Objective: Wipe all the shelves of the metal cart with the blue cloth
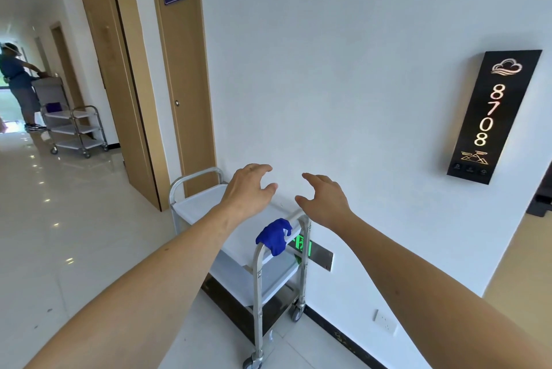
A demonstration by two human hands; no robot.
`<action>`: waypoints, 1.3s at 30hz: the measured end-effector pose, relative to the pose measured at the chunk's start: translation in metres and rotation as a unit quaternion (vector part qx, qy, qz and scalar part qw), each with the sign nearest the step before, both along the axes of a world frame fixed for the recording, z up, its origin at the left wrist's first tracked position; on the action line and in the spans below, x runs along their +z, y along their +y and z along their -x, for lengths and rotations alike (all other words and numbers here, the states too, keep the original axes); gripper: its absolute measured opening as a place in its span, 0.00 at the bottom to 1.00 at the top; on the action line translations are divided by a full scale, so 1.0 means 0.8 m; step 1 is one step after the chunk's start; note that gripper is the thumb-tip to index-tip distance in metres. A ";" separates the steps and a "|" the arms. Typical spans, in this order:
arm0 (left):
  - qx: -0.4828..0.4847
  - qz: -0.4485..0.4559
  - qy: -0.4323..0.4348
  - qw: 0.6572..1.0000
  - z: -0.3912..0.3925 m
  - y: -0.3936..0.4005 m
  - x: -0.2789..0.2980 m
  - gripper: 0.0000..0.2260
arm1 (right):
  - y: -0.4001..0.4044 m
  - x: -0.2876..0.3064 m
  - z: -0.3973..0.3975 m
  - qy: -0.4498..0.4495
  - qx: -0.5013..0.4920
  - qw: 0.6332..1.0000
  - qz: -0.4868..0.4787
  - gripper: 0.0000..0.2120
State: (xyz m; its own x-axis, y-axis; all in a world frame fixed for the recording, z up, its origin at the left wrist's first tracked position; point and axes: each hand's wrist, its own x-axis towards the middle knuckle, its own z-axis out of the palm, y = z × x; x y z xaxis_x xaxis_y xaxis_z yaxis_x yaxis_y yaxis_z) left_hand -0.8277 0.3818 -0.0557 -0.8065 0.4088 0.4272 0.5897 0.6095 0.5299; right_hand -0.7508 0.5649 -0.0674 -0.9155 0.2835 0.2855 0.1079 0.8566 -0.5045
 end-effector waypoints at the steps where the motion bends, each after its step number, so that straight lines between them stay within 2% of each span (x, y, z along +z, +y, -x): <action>1: -0.001 0.003 -0.001 1.000 0.012 0.002 -0.003 0.21 | 0.000 -0.003 0.011 -0.002 0.000 1.000 0.000 0.31; 8: -0.016 0.013 -0.003 1.000 0.112 0.003 -0.019 0.21 | -0.009 -0.018 0.108 -0.011 -0.012 1.000 -0.002 0.31; 22: -0.080 0.056 -0.023 0.995 0.343 -0.018 -0.060 0.21 | -0.035 -0.059 0.292 -0.058 -0.105 0.993 0.014 0.30; 28: -0.106 0.066 -0.051 0.991 0.394 -0.006 -0.106 0.20 | -0.028 -0.100 0.340 -0.096 -0.124 0.987 0.024 0.30; 39: -0.110 0.139 -0.117 0.977 0.464 0.055 -0.215 0.22 | 0.018 -0.213 0.414 -0.167 -0.115 0.976 0.083 0.29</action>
State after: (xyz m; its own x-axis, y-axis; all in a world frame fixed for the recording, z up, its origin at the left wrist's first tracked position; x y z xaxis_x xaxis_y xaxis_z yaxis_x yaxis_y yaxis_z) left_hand -1.1989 0.4256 -0.2277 -0.7488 0.6566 0.0903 0.6051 0.6217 0.4973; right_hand -1.0820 0.5790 -0.2374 -0.8567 0.5087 -0.0848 0.4688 0.6997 -0.5391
